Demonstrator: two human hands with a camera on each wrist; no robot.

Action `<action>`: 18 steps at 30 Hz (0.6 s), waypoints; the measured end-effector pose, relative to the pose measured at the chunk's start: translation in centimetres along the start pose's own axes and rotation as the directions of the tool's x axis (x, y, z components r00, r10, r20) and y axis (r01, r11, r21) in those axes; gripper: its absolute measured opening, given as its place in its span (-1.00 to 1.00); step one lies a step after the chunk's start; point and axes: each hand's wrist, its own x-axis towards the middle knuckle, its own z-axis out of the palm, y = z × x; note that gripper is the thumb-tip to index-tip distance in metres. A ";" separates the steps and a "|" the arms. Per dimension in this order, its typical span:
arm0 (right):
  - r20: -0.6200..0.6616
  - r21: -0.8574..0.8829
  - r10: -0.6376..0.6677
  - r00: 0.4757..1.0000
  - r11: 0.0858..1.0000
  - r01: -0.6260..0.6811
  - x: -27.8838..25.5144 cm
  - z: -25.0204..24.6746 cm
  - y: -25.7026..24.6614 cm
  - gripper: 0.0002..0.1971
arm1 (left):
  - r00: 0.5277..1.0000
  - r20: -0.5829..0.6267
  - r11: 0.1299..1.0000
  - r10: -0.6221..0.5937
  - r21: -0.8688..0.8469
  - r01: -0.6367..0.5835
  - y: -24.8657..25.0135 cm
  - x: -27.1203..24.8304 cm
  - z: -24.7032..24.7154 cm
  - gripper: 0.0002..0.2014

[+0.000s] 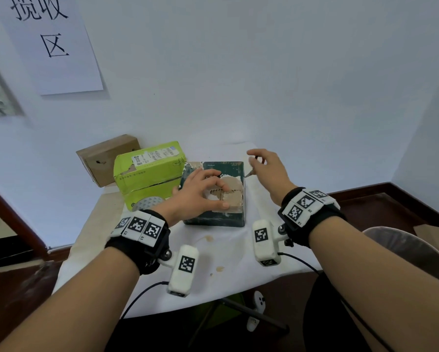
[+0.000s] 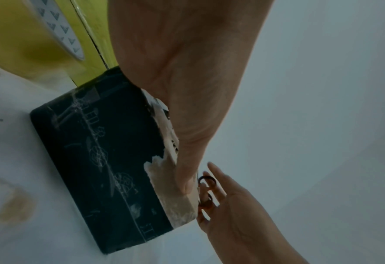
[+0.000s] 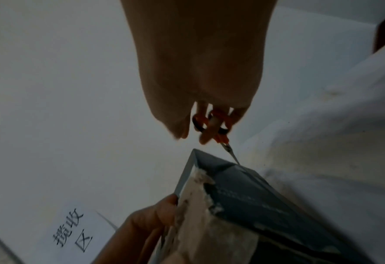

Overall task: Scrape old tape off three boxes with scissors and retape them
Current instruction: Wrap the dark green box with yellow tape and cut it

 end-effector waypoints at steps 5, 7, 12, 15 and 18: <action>0.218 -0.137 0.032 0.975 0.991 -0.002 0.4 1.7 0.6 -0.62 | 0.998 0.023 0.998 -0.050 0.034 0.050 0.9 0.0 -0.3 -0.76; 0.202 -0.150 0.023 0.979 0.989 0.008 0.3 1.6 0.8 -0.63 | 0.997 0.034 0.996 -0.074 0.059 0.072 1.6 0.3 -0.5 -0.77; 0.145 -0.219 0.016 0.989 0.976 0.016 -0.7 0.8 1.4 -0.59 | 0.994 -0.010 0.983 -0.107 0.149 0.107 3.3 1.1 -0.4 -0.86; 0.118 -0.265 0.006 0.993 0.964 0.026 -1.2 0.6 1.8 -0.58 | 0.994 -0.023 0.990 -0.103 0.096 0.105 3.9 1.2 -0.2 -0.89; 0.092 -0.260 0.004 0.996 0.965 0.020 -1.4 0.7 1.9 -0.56 | 0.995 0.046 0.983 -0.085 -0.160 0.092 4.3 1.1 -0.4 -0.93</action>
